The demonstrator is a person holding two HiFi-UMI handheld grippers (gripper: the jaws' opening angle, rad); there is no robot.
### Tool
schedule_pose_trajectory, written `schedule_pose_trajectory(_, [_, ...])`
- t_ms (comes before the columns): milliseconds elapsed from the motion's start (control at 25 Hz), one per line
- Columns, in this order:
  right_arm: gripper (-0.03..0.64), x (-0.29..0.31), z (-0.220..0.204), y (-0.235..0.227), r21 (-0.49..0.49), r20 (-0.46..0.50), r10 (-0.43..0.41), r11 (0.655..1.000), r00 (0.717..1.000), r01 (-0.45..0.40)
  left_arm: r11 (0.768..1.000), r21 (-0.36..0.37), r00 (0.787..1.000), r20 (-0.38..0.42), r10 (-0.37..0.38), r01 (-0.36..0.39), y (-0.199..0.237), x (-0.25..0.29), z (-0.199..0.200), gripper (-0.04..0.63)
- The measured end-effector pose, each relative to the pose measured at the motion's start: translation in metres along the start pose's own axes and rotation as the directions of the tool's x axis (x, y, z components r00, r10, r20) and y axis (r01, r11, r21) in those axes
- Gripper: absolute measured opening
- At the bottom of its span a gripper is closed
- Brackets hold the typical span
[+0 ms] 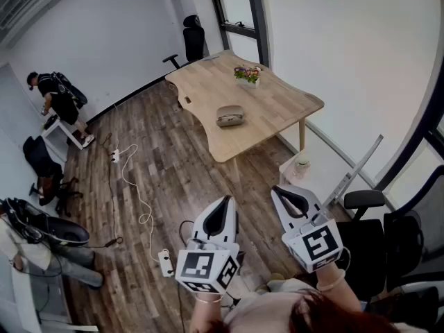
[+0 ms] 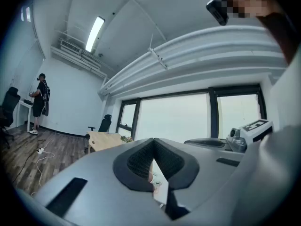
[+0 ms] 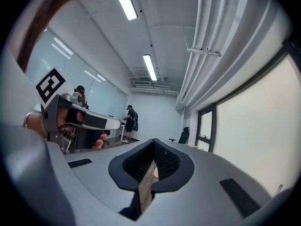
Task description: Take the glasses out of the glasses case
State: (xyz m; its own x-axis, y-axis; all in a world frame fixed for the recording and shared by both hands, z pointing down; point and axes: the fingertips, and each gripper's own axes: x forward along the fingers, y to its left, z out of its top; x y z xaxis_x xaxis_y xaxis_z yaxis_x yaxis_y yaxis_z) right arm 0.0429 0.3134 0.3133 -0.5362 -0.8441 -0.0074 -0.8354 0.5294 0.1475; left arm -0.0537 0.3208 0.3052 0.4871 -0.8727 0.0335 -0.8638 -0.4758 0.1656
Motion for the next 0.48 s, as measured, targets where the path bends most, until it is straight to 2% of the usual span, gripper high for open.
schedule_pose_trajectory(160, [-0.002, 0.007, 0.005, -0.008, 0.04, 0.041, 0.025, 0.999, 0.999, -0.027, 1.0, -0.002, 1.0, -0.004, -0.005, 0.005, -0.002, 0.014, 0.003, 0.002])
schedule_pose_trajectory(480, [-0.002, 0.01, -0.005, -0.029, 0.068, 0.043, 0.072, 0.995, 0.996, -0.075, 1.0, -0.015, 1.0, 0.0, 0.021, -0.021, -0.011, 0.047, -0.003, 0.001])
